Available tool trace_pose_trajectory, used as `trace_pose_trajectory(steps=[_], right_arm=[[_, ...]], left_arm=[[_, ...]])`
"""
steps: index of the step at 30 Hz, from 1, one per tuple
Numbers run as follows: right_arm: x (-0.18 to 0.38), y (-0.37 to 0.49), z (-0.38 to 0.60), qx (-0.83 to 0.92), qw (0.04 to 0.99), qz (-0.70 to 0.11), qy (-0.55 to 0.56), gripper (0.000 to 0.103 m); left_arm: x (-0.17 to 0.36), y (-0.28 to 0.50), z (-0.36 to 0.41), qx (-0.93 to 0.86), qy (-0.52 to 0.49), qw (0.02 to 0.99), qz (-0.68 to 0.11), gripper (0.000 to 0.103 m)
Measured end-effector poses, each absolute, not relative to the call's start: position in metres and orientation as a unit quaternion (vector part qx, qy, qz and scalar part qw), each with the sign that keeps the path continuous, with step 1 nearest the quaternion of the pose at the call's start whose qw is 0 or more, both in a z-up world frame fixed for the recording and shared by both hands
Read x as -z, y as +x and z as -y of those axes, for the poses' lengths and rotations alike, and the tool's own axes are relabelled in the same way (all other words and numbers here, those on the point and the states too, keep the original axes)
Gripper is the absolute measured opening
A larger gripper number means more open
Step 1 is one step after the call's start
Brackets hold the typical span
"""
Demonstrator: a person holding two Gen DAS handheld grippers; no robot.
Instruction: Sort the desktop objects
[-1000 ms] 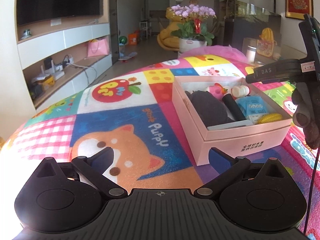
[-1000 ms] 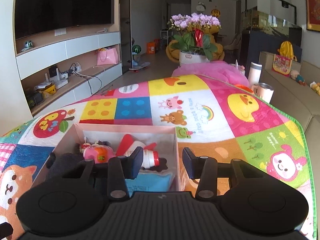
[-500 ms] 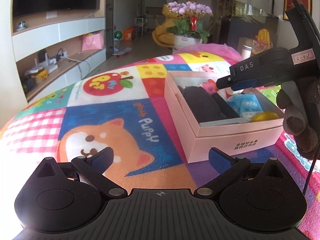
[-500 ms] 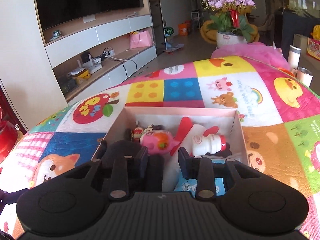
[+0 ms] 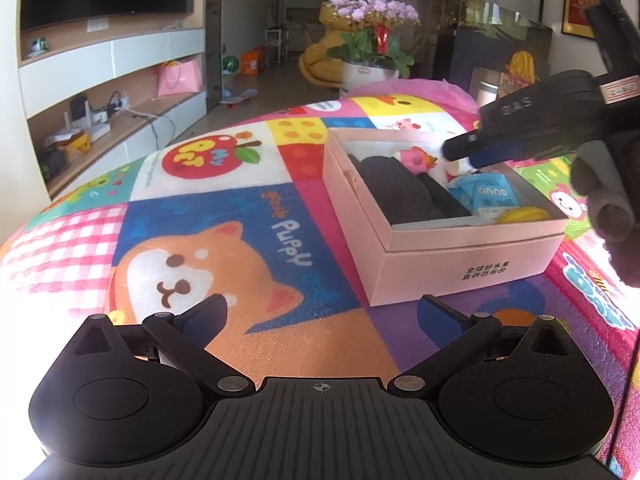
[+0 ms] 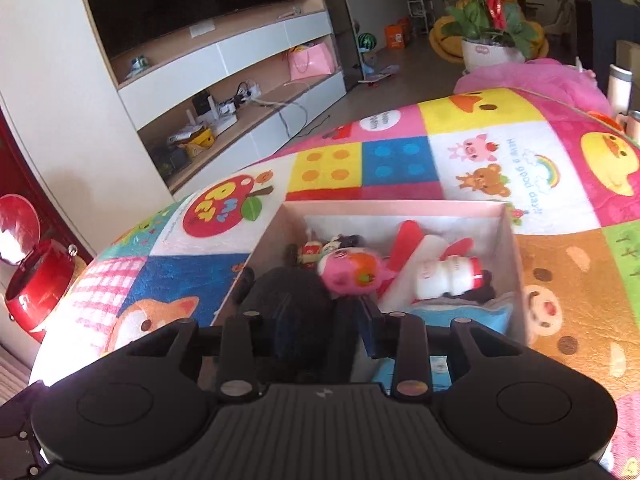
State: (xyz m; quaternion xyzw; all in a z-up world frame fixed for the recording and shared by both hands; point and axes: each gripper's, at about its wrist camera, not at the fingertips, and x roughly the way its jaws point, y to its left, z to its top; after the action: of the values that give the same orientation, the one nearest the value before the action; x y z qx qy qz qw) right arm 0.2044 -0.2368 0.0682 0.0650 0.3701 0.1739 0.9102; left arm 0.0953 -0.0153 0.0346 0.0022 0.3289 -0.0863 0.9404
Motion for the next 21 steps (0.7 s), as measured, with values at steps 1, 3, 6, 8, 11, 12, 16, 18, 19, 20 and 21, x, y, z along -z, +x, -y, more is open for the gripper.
trace_pose_trajectory(steps=[1,3,6,8,11,12,16,18,19,20,21], right_arm=[[-0.071,0.199,0.249,-0.166,0.914,-0.365,0.069,0.034],[-0.076,0.186,0.268,-0.153,0.918,-0.360,0.063,0.034],[-0.075,0.166,0.292,-0.152,0.911,-0.376,0.067,0.034],[-0.070,0.159,0.298,-0.157,0.902,-0.396,0.069,0.034],[-0.060,0.154,0.299,-0.162,0.892,-0.417,0.069,0.034],[-0.057,0.154,0.299,-0.163,0.893,-0.413,0.074,0.035],[-0.057,0.159,0.298,-0.165,0.894,-0.406,0.097,0.035],[-0.067,0.151,0.298,-0.163,0.911,-0.369,0.087,0.036],[-0.074,0.147,0.302,-0.160,0.920,-0.347,0.091,0.039],[-0.079,0.145,0.307,-0.151,0.926,-0.331,0.098,0.054],[-0.082,0.144,0.313,-0.135,0.933,-0.317,0.106,0.068]], left_arm=[[-0.034,0.096,0.015,0.085,0.002,0.940,-0.330,0.103],[-0.032,0.099,0.015,0.084,-0.002,0.940,-0.332,0.103],[-0.032,0.104,0.022,0.093,-0.013,0.938,-0.334,0.103],[-0.033,0.104,0.031,0.106,-0.012,0.937,-0.332,0.103],[-0.037,0.101,0.045,0.123,-0.003,0.937,-0.328,0.103],[-0.037,0.101,0.048,0.127,0.000,0.937,-0.327,0.103],[-0.039,0.100,0.055,0.134,0.010,0.935,-0.327,0.103],[-0.040,0.099,0.055,0.141,0.010,0.934,-0.327,0.103],[-0.040,0.100,0.055,0.144,0.010,0.934,-0.327,0.103],[-0.040,0.102,0.056,0.144,0.011,0.934,-0.326,0.103],[-0.039,0.103,0.056,0.146,0.010,0.934,-0.326,0.103]])
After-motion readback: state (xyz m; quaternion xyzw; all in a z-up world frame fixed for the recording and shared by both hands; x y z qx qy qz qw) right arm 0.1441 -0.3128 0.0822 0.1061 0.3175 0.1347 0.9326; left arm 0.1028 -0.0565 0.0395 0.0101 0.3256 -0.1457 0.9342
